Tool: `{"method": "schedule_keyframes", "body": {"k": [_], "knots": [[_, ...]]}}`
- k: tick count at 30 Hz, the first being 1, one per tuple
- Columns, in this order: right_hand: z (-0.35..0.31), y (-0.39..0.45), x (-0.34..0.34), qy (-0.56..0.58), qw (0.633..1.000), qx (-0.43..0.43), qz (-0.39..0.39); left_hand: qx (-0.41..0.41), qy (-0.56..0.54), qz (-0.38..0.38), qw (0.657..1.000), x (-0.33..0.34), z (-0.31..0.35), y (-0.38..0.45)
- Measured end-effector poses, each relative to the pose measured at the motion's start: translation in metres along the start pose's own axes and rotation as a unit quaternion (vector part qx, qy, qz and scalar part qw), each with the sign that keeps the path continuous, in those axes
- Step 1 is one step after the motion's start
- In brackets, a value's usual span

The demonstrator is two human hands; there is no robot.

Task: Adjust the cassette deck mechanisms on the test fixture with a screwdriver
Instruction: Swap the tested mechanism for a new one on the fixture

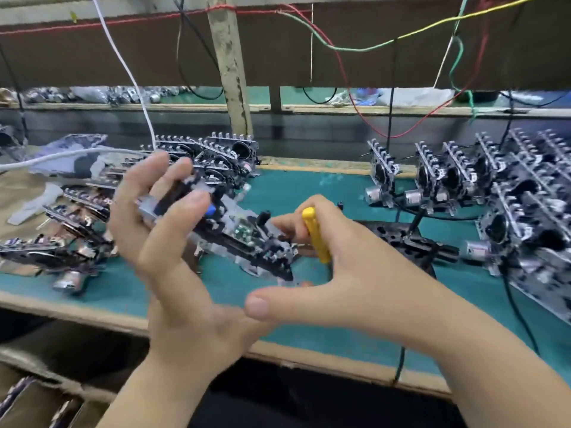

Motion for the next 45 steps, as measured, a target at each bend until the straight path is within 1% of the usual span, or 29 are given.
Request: {"method": "schedule_keyframes", "body": {"k": [2, 3, 4, 6, 7, 9, 11, 13, 16, 20, 22, 27, 30, 33, 36, 38, 39, 40, 41, 43, 44, 45], "knots": [[0.002, -0.002, -0.027, -0.002, 0.999, -0.007, 0.033, 0.116, -0.049, 0.012, 0.992, 0.029, 0.049, -0.012], [0.004, -0.003, -0.038, -0.002, 0.999, -0.009, 0.054, 0.148, -0.058, -0.012, 0.987, 0.042, 0.07, -0.016], [0.008, -0.005, -0.05, -0.004, 0.997, -0.008, 0.075, 0.153, -0.084, -0.068, 0.982, 0.054, 0.076, -0.016], [0.019, -0.007, -0.075, -0.043, 0.992, 0.004, 0.117, 0.113, -0.132, -0.201, 0.964, 0.065, 0.067, -0.009], [0.024, -0.008, -0.089, -0.078, 0.988, 0.017, 0.133, 0.087, -0.133, -0.264, 0.951, 0.068, 0.059, -0.006], [0.033, -0.008, -0.113, -0.162, 0.975, 0.042, 0.147, 0.041, -0.103, -0.356, 0.928, 0.077, 0.044, 0.0], [0.042, -0.003, -0.128, -0.25, 0.957, 0.058, 0.132, -0.005, -0.066, -0.444, 0.894, 0.092, 0.032, 0.001], [0.053, 0.004, -0.133, -0.31, 0.943, 0.063, 0.099, -0.042, -0.037, -0.516, 0.855, 0.107, 0.018, -0.001], [0.069, 0.008, -0.13, -0.312, 0.945, 0.085, 0.056, -0.062, -0.011, -0.569, 0.82, 0.123, 0.007, -0.002], [0.081, 0.009, -0.132, -0.294, 0.951, 0.079, 0.047, -0.04, 0.01, -0.586, 0.809, 0.133, 0.001, 0.001], [0.084, 0.01, -0.134, -0.286, 0.954, 0.077, 0.044, -0.031, 0.023, -0.586, 0.809, 0.137, -0.001, 0.003], [0.089, 0.015, -0.138, -0.288, 0.954, 0.073, 0.047, -0.042, 0.044, -0.592, 0.804, 0.146, -0.002, 0.005], [0.089, 0.018, -0.144, -0.309, 0.946, 0.094, 0.022, -0.054, 0.049, -0.606, 0.792, 0.149, 0.001, 0.006], [0.085, 0.016, -0.157, -0.352, 0.928, 0.12, -0.019, -0.062, 0.052, -0.605, 0.792, 0.151, 0.003, 0.006], [0.078, 0.015, -0.171, -0.397, 0.908, 0.129, -0.027, -0.069, 0.054, -0.599, 0.796, 0.151, 0.003, 0.004], [0.076, 0.014, -0.172, -0.395, 0.909, 0.128, -0.024, -0.066, 0.063, -0.592, 0.801, 0.147, 0.0, 0.001], [0.076, 0.014, -0.171, -0.39, 0.911, 0.13, -0.02, -0.054, 0.088, -0.591, 0.8, 0.144, -0.004, -0.002], [0.076, 0.014, -0.169, -0.389, 0.911, 0.134, -0.016, -0.039, 0.131, -0.594, 0.793, 0.14, -0.009, -0.006], [0.077, 0.014, -0.168, -0.39, 0.911, 0.138, -0.013, -0.031, 0.189, -0.6, 0.777, 0.136, -0.016, -0.012], [0.078, 0.013, -0.167, -0.387, 0.911, 0.141, -0.008, -0.042, 0.3, -0.614, 0.729, 0.127, -0.031, -0.022], [0.078, 0.013, -0.167, -0.382, 0.913, 0.143, -0.007, -0.053, 0.329, -0.615, 0.715, 0.121, -0.036, -0.024], [0.078, 0.012, -0.168, -0.378, 0.915, 0.144, -0.008, -0.064, 0.334, -0.606, 0.719, 0.117, -0.039, -0.024]]}}
Point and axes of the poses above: each hand's wrist, its own y-axis towards the middle knuckle, its own x-axis out of the palm, z = x × y, the point moved 3 cm from there along y, towards the middle knuckle, and after that the axes turned 13 degrees about y, right-handed, at the moved point
